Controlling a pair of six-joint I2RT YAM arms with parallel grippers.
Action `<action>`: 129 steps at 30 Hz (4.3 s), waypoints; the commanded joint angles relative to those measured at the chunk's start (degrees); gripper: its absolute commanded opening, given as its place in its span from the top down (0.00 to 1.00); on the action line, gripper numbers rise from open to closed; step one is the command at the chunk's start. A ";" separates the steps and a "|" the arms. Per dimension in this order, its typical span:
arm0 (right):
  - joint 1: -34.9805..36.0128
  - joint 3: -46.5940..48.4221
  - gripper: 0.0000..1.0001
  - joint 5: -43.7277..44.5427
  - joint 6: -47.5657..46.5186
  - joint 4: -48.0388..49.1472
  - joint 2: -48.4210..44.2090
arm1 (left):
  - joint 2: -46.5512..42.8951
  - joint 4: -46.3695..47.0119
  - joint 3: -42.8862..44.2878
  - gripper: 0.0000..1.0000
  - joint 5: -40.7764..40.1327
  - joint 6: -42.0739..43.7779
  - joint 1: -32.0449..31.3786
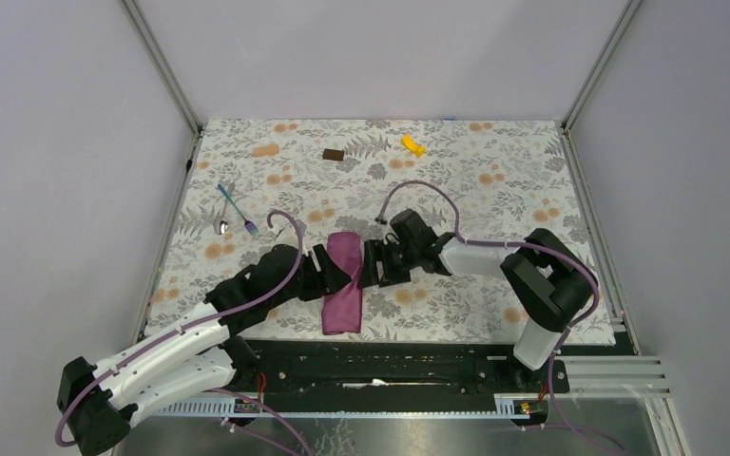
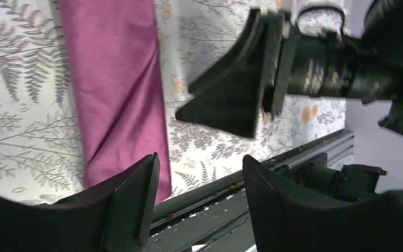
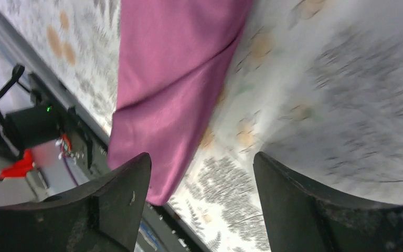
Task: Fold the napkin into a case and place the utensils inside
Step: Move the smaller rectangle-folded napkin to the center of the board, then pick up the fork from the corner of the board.
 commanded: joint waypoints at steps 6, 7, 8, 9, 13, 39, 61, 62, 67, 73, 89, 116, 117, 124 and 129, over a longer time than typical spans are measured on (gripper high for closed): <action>7.02 -11.10 0.46 -2.72 15.57 20.43 -0.15 | -1.17 -6.34 6.51 0.33 -2.06 7.11 6.01; 7.75 -11.27 0.48 -1.99 16.35 21.43 0.19 | -1.26 -6.83 7.23 0.33 -2.05 7.94 6.69; 8.53 -11.18 0.50 -1.30 17.08 22.33 0.70 | -1.31 -7.36 7.89 0.33 -2.09 8.76 7.31; 9.19 -11.01 0.53 -0.95 18.00 23.47 1.26 | -1.22 -7.78 8.35 0.32 -2.09 9.51 7.97; 11.35 -9.01 0.60 0.15 19.50 24.72 3.33 | -0.63 -9.34 10.06 0.31 -0.99 10.58 11.47; 5.95 -14.23 0.14 11.34 -1.60 -2.01 -22.99 | 55.62 -14.00 51.59 0.31 -7.97 45.67 53.17; 3.14 -17.51 0.14 5.61 -6.55 -2.16 -28.71 | 41.21 16.51 25.86 0.36 -0.06 105.52 48.43; 3.01 -17.59 0.14 5.45 -6.65 -2.10 -29.39 | 41.39 16.30 26.48 0.34 1.47 106.28 49.62; 2.98 -18.47 0.14 5.04 -6.65 -2.00 -33.55 | 46.50 8.83 29.27 0.17 1.98 115.81 52.28; 2.86 -20.48 0.14 5.85 -6.14 -2.27 -40.49 | 49.77 7.02 28.89 0.24 -0.30 127.37 52.90; 2.25 -21.92 0.15 6.12 -4.47 -2.05 -46.60 | 63.26 -2.52 40.96 0.32 1.77 143.08 50.09; 0.87 -21.98 0.16 6.97 -3.37 -2.43 -50.16 | 73.50 -3.01 44.98 0.43 -0.38 147.43 44.99; 0.91 -21.91 0.16 6.88 -3.40 -2.36 -50.05 | 73.71 -3.02 45.41 0.43 -0.13 146.66 44.45; 0.78 -22.08 0.16 6.58 -2.91 -2.47 -50.77 | 77.40 -7.30 51.57 0.40 2.23 138.67 42.61; 0.82 -22.22 0.17 6.80 -2.65 -2.73 -52.19 | 79.42 -9.17 52.57 0.44 2.42 136.39 42.54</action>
